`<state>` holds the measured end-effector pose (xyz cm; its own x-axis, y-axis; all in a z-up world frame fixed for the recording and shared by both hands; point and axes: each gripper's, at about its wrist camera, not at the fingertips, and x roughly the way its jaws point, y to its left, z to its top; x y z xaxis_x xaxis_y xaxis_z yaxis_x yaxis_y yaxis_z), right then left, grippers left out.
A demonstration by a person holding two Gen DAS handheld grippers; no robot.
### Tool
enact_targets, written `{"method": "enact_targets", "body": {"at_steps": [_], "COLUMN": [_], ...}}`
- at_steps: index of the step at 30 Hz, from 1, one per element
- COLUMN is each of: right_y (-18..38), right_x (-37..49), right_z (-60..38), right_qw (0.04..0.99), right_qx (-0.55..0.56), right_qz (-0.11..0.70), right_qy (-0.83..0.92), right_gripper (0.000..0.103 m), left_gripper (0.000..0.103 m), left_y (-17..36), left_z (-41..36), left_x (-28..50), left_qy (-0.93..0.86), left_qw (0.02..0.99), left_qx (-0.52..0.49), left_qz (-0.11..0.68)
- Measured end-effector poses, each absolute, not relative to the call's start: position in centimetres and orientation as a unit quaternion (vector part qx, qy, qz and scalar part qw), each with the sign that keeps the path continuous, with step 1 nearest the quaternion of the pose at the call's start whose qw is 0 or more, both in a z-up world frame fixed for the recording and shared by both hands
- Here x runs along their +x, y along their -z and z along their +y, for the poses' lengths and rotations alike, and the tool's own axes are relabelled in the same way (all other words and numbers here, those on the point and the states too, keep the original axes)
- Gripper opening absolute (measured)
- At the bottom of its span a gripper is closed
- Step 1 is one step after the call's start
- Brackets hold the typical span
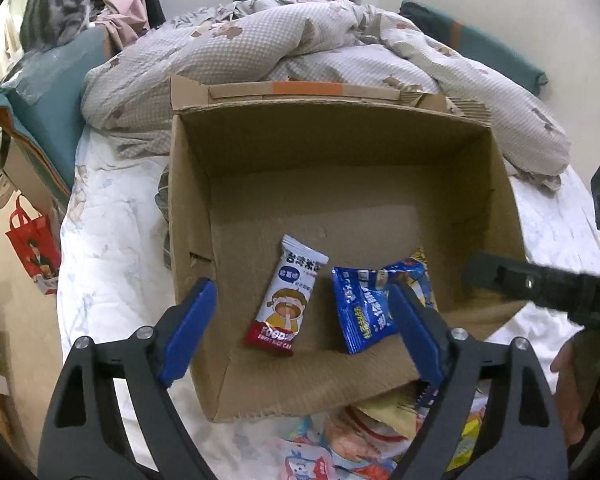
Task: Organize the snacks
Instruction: 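Carry both snacks into the cardboard box and open both tools, then grasp the red-white pouch from the pile with the left tool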
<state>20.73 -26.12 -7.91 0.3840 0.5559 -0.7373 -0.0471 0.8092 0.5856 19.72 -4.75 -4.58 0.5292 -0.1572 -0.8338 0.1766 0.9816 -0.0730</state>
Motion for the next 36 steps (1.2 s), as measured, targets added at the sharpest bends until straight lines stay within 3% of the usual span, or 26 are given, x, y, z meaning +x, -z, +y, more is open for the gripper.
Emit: {"method": "enact_targets", "body": {"at_steps": [19,25,29,31,36], "right_y": [2.5,2.0,3.1,3.5,3.5], "right_x": [11.8,9.1,7.1,6.7,6.4], "right_z": [-28.0,-28.3,-29.7,-30.2,-30.3], "right_qw": [0.817,0.823,0.807,0.801,0.801], "right_qx": [0.236,0.234,0.283,0.297,0.287], "right_qz": [0.493,0.486,0.492,0.493,0.497], "right_qy": [-0.183,-0.18,-0.165,-0.162,-0.17], "right_gripper": [0.087,0.087,0.087,0.087,0.087], "left_gripper": [0.085,0.085,0.085,0.077,0.074], "left_y": [-0.2,2.8,7.9,10.6,11.5], "left_z": [2.2,3.1,2.7,1.6,-0.4], "left_x": [12.6,10.3,9.4,9.1,9.3], "left_qy": [0.035,0.026,0.034,0.054,0.071], "left_qw": [0.883,0.847,0.785,0.751,0.749], "left_qx": [-0.05,-0.074,-0.106,-0.107,-0.091], "left_qz": [0.466,0.526,0.61,0.65,0.652]}}
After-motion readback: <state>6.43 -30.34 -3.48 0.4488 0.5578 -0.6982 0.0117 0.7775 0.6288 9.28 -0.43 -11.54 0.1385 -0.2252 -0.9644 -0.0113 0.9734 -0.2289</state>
